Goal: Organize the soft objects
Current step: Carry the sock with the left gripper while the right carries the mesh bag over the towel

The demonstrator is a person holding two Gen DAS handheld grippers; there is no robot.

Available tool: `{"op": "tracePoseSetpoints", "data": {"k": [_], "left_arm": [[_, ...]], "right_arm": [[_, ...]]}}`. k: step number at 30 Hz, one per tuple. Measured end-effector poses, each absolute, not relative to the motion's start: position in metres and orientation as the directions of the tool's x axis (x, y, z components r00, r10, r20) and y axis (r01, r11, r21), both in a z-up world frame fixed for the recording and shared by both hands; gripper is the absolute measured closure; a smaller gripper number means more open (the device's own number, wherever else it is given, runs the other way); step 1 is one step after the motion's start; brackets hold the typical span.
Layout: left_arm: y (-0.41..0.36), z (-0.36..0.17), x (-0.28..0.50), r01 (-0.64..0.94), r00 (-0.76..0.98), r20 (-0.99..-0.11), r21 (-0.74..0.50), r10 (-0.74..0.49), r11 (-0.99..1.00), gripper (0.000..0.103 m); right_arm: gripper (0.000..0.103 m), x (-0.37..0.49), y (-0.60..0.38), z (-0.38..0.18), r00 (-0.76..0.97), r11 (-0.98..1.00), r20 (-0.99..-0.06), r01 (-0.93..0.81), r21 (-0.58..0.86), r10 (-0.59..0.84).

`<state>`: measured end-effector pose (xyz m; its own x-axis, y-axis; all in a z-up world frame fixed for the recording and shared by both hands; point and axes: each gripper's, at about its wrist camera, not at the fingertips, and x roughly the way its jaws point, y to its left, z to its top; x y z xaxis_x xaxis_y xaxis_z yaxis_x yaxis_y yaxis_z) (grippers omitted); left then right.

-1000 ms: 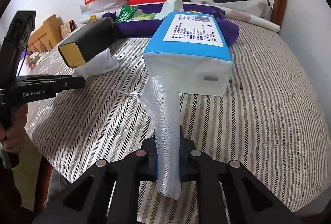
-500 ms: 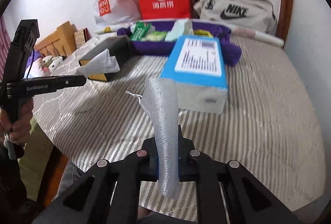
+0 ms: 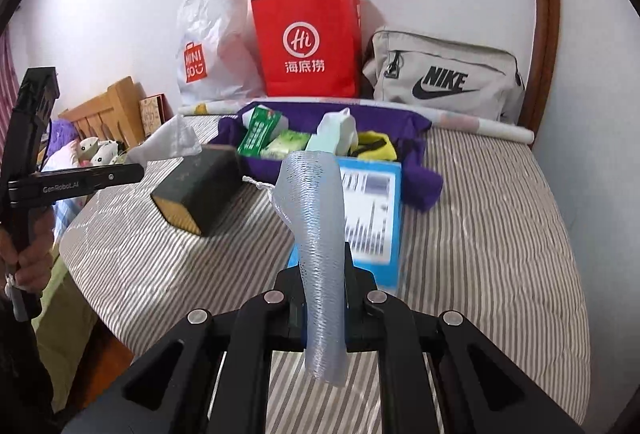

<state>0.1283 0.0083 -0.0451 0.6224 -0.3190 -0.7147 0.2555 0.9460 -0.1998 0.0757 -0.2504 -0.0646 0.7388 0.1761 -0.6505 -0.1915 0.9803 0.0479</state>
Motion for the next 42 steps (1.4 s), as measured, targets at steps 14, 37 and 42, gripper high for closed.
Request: {"op": "tracePoseSetpoints", "data": {"k": [14,37,42], "left_arm": [[0.011,-0.039,0.177,0.229,0.616,-0.736,-0.173,-0.28,0.958,0.084],[0.015,-0.049,0.258,0.186,0.602,-0.769,-0.125,-0.213,0.975,0.084],[0.01,-0.055,0.277,0.192,0.59,-0.778,-0.126,-0.217,0.973,0.084]], "right_arm": [[0.093,0.144,-0.25,-0.051,0.748,0.98,-0.641,-0.195,0.038,0.174],[0.093,0.242,-0.268,-0.051,0.744,0.985,-0.653,-0.173,0.018,0.143],[0.093,0.265,-0.27,-0.059,0.731,0.987,-0.67,-0.158,0.018,0.129]]}}
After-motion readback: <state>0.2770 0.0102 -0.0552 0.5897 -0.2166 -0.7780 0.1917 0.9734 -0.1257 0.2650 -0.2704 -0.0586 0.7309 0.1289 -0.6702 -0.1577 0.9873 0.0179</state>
